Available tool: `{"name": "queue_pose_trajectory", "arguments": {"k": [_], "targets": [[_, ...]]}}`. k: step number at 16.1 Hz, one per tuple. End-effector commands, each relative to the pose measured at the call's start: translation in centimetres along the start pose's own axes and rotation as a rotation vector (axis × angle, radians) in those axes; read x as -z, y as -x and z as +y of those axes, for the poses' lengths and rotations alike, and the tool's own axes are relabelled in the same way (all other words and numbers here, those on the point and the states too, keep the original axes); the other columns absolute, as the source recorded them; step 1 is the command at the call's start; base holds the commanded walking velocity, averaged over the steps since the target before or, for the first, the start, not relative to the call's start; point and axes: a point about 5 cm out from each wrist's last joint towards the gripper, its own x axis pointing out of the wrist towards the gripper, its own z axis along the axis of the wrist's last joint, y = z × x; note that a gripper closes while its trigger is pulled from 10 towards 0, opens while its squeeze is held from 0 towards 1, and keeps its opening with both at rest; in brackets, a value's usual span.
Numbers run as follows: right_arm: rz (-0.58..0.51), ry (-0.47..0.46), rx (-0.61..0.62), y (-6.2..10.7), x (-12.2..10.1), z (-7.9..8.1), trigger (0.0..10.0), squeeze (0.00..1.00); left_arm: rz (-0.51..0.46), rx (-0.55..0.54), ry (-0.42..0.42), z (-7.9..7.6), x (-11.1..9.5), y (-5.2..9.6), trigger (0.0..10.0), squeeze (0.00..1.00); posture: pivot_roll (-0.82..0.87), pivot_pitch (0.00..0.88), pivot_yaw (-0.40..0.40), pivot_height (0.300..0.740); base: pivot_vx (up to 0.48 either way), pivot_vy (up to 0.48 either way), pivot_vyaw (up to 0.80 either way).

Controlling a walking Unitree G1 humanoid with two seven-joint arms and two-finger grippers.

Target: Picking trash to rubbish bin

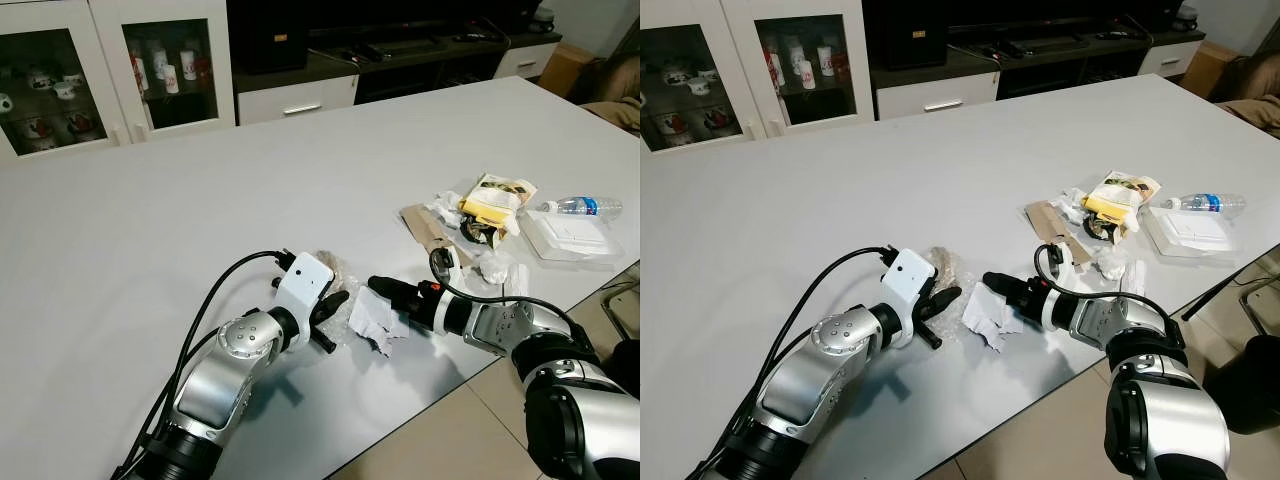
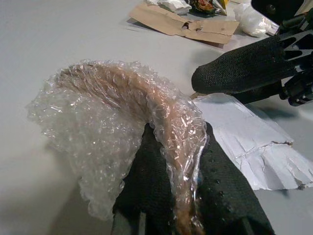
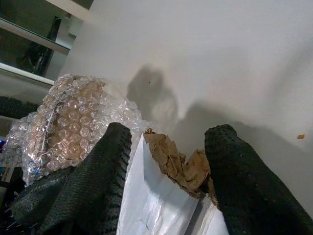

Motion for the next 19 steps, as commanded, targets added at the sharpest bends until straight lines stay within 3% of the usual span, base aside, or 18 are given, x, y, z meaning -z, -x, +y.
{"name": "queue_pose_trajectory", "arguments": {"k": [1, 14, 17, 19], "targets": [[0.005, -0.006, -0.002, 0.3, 0.1, -0.2, 0.0, 0.0, -0.009, 0.011, -0.015, -0.2, -0.4, -0.3, 10.0, 0.0, -0.04, 0.0, -0.1, 0.74, 0.0, 0.0, 0.0], [-0.071, -0.08, -0.07, 0.5, -0.2, 0.1, 0.0, 0.0, -0.01, -0.011, -0.024, 0.3, -0.4, -0.3, 10.0, 0.0, -0.04, 0.0, -0.095, 0.74, 0.0, 0.0, 0.0], [-0.144, -0.117, -0.097, 0.9, -0.9, 0.2, 0.0, 0.0, -0.047, -0.086, 0.004, 1.5, -0.9, -0.1, 10.0, 0.0, -0.03, 0.0, -0.096, 0.74, 0.0, 0.0, 0.0], [-0.208, -0.13, -0.115, 1.5, -1.7, 0.3, 0.0, 0.0, -0.132, -0.255, 0.025, 4.4, -1.9, 0.8, 10.0, 0.0, -0.03, 0.0, -0.098, 0.74, 0.0, 0.0, 0.0]]}}
